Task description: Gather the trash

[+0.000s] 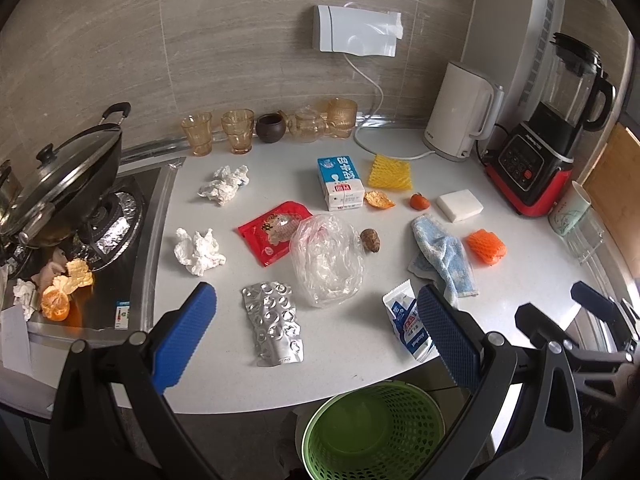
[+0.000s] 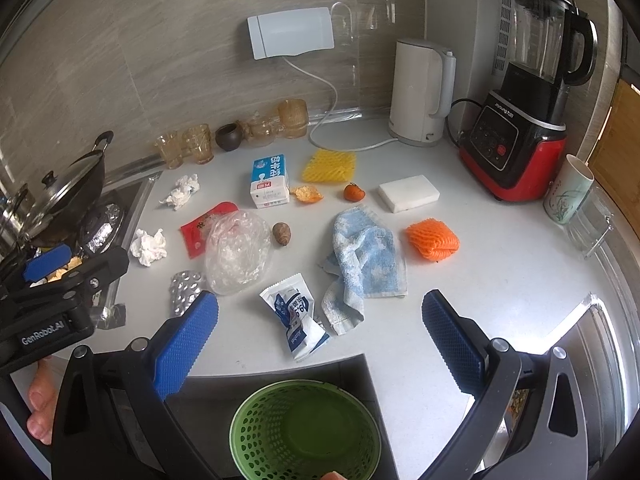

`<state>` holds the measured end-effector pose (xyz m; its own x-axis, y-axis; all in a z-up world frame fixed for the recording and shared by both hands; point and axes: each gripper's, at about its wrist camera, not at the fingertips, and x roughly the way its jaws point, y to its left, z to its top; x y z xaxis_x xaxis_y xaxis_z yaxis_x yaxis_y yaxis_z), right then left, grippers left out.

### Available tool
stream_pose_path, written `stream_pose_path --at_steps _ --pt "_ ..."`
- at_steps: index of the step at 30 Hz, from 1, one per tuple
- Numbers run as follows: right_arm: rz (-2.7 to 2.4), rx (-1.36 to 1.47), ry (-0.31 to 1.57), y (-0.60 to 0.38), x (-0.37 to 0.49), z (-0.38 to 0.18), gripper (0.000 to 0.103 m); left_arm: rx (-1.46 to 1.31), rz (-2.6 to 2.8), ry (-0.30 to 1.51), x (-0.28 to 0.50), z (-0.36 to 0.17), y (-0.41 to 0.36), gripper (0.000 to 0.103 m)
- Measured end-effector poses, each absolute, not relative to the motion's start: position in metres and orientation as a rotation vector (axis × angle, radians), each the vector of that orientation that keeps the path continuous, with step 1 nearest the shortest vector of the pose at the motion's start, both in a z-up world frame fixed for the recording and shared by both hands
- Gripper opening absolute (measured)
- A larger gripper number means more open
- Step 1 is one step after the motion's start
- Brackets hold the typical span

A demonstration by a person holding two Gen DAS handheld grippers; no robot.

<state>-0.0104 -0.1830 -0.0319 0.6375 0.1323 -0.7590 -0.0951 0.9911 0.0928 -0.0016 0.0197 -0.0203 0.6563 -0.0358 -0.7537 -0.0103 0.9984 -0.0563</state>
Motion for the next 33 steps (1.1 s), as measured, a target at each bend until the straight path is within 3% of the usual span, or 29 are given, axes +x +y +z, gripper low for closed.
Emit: stream_pose_path --at_steps 10,15,22,27,33 --pt "0.183 0.076 0.95 -0.191 0.009 -0.101 0.101 -0.027 -0.033 0.869 0.002 -0.077 0.04 0.097" --pt "0.225 -0.035 0.949 -0.175 0.011 -0.13 0.092 -0.006 -0.024 0.914 0.012 -0.113 0.046 0.096" --pt "0.278 -0.061 0.959 -0.162 0.016 -0.158 0.09 -0.026 0.004 0.979 0.035 -0.156 0.052 0.096" --pt "0.303 -0.069 0.974 -0.157 0.018 -0.171 0.09 -0.074 0.038 1.039 0.057 -0.181 0.06 0.089" --pt "0.312 -0.033 0.979 -0.161 0.022 -0.174 0.09 -0.102 0.059 1.109 0.073 -0.203 0.062 0.073"
